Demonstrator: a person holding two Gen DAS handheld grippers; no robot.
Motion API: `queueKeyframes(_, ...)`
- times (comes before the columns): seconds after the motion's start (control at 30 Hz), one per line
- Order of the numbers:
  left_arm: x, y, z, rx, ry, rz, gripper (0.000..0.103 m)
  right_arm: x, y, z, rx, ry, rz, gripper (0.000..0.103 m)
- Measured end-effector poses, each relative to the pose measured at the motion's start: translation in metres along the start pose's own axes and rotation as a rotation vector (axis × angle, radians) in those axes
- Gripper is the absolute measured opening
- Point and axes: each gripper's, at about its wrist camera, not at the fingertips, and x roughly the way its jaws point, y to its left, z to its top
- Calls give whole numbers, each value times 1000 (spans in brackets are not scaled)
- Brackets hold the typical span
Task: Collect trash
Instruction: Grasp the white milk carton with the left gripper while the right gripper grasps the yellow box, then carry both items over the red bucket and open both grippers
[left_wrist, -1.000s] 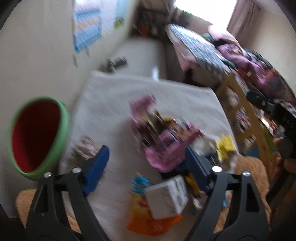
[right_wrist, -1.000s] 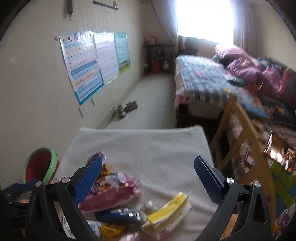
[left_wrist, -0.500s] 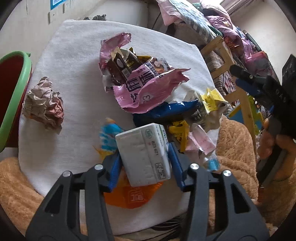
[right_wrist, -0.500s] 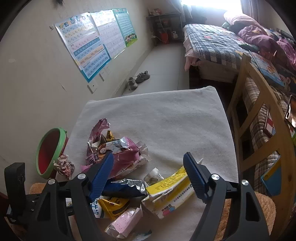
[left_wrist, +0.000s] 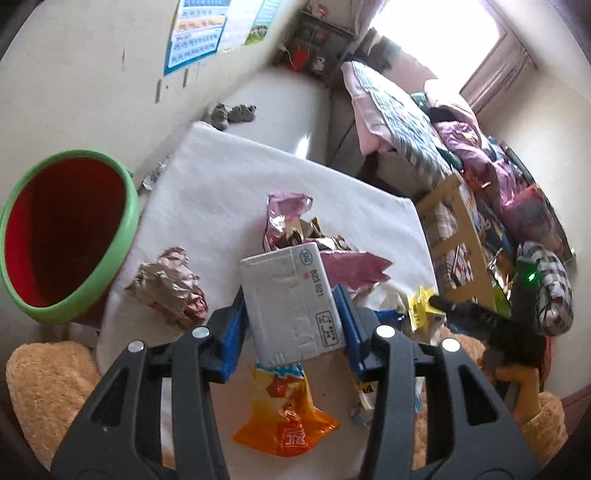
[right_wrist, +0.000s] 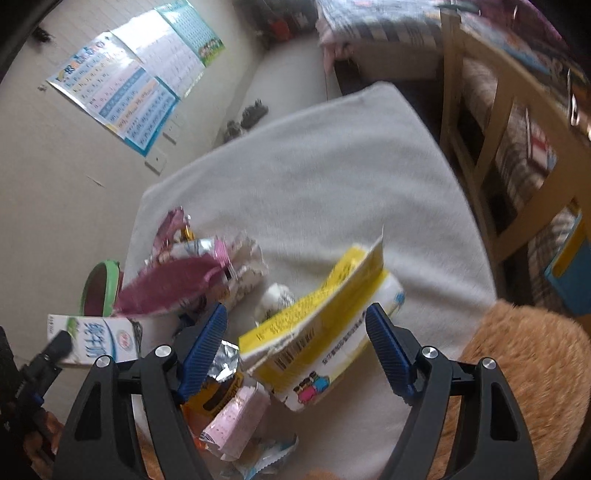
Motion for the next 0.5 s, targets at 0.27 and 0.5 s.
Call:
queueKeyframes(0.27,-20,1,8,4,-51,-34,43,-29,4,5,-24,-97,-11,19)
queueKeyframes(0.5,-35,29,13,-53,-102,20,43,-48,21,12,-71,-163,30,11)
